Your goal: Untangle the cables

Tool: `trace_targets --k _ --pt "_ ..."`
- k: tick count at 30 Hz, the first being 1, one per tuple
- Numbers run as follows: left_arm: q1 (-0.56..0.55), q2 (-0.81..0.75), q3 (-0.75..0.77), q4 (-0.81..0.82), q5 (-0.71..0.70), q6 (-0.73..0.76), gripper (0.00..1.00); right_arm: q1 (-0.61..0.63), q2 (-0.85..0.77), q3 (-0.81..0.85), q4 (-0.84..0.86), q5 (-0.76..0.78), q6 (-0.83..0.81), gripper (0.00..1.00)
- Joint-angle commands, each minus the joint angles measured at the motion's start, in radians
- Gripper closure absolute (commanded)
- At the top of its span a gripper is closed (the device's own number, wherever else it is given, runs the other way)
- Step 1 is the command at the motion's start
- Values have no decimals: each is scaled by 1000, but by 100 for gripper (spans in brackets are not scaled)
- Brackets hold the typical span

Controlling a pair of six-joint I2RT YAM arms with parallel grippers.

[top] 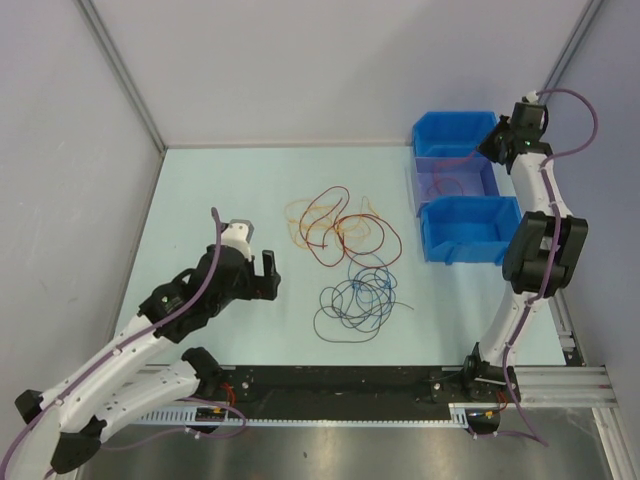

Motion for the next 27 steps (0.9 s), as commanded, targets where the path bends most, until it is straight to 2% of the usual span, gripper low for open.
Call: trace_targets --k 1,2,3,5,8,14,21,27 --pt "5 -21 17 16 -17 -7 1 -28 58 136 -84 63 33 77" --pt "6 -20 17 16 -17 -7 0 -29 65 187 -116 69 41 49" --pt "6 -21 17 19 -17 -7 0 -33 72 207 -130 65 41 42" --pt "6 -21 18 16 -18 -7 0 -33 70 251 -151 72 39 32" --pt "8 -23 17 16 -18 -7 0 -33 40 273 -168 81 44 28" --pt "12 -18 17 19 -10 -7 0 -23 -74 235 -168 66 41 28" --pt "17 -47 -3 51 11 10 0 3 -266 14 -105 39 52 28" --pt "15 -46 -32 128 5 21 0 108 -439 -178 -81 39 36 28"
